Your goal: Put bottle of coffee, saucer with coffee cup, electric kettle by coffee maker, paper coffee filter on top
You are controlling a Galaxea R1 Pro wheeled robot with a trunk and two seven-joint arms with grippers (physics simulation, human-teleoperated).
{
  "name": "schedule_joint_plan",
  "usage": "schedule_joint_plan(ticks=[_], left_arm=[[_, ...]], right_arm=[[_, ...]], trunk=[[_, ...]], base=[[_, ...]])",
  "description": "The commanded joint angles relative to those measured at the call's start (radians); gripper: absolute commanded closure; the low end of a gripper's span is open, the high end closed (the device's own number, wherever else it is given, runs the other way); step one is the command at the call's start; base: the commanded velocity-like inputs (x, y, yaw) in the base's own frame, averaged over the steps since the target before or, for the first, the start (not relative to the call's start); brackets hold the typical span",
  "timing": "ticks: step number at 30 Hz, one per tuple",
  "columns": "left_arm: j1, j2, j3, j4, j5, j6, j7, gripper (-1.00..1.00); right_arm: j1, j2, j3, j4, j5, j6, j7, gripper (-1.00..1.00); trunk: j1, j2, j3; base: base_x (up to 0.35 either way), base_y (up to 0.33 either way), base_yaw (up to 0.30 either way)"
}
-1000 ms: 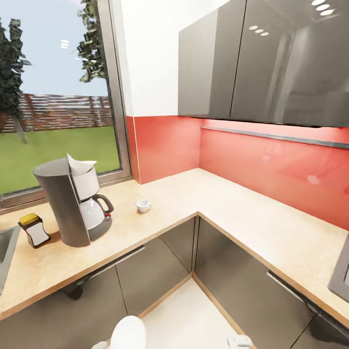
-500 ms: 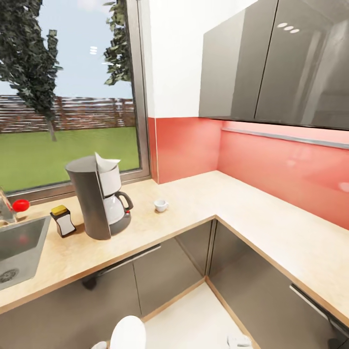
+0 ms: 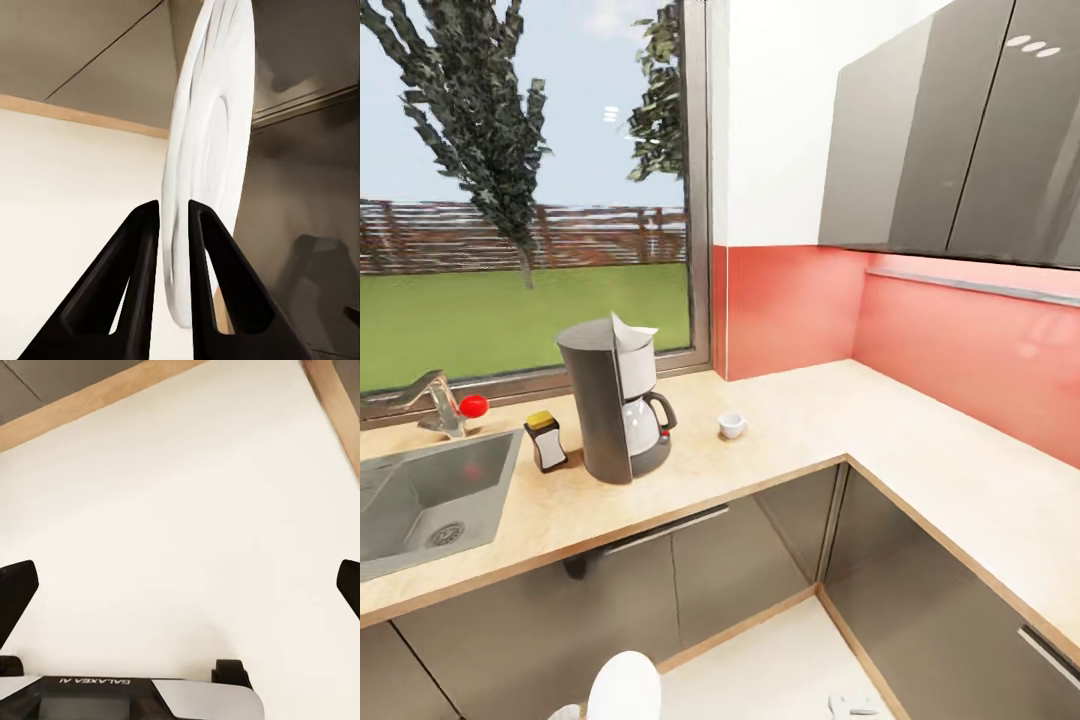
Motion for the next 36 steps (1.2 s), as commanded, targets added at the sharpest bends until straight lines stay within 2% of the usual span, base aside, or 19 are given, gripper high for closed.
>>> schedule_joint_plan(ticks=[1, 29, 36], left_arm=[[-0.001, 0.0, -0.008, 0.001, 0.004, -0.008, 0.001, 1.0], [-0.001, 0.002, -0.008, 0.016, 0.011, -0.008, 0.0, 1.0], [-0.001, 0.001, -0.008, 0.016, 0.01, -0.008, 0.0, 1.0]], right_arm=[[-0.001, 0.0, 0.009, 0.001, -0.009, -0.003, -0.002, -1.0], [-0.001, 0.0, 0.009, 0.001, -0.009, -0.003, -0.002, -1.0], [-0.001, -0.001, 0.009, 0.002, -0.007, -0.003, -0.002, -1.0]], trunk=[[0.0, -0.002, -0.001], [0.0, -0.002, 0.018], [0.0, -0.002, 0.019]], base=[[0.0, 0.0, 0.272], [-0.055, 0.036, 0.271], [0.0, 0.0, 0.065]])
